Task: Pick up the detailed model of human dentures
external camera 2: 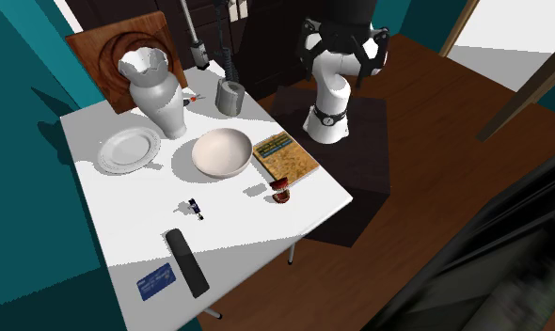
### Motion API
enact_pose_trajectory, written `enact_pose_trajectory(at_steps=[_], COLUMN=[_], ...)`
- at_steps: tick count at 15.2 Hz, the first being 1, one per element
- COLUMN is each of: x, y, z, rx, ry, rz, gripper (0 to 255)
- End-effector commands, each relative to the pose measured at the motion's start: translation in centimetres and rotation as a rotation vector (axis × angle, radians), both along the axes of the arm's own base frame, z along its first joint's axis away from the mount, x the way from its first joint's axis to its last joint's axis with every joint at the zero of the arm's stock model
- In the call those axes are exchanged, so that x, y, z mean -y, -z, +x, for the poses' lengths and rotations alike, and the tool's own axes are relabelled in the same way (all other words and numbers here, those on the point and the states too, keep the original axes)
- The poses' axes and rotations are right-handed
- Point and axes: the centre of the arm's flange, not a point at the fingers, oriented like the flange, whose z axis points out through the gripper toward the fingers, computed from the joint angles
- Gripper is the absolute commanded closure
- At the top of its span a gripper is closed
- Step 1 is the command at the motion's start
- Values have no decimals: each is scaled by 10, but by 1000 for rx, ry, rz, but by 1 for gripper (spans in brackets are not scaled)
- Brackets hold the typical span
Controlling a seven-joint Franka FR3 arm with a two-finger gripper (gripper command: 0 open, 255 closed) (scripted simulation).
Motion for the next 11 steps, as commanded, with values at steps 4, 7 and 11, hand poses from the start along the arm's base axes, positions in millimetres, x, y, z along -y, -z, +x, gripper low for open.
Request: enact_pose_trajectory(at_steps=[4,7,11], x=[13,26,42], y=[37,74,124], z=[6,12,20], rx=[-4,-8,-13], ry=[-13,-26,-43], rz=[3,6,10], gripper=[0,0,0])
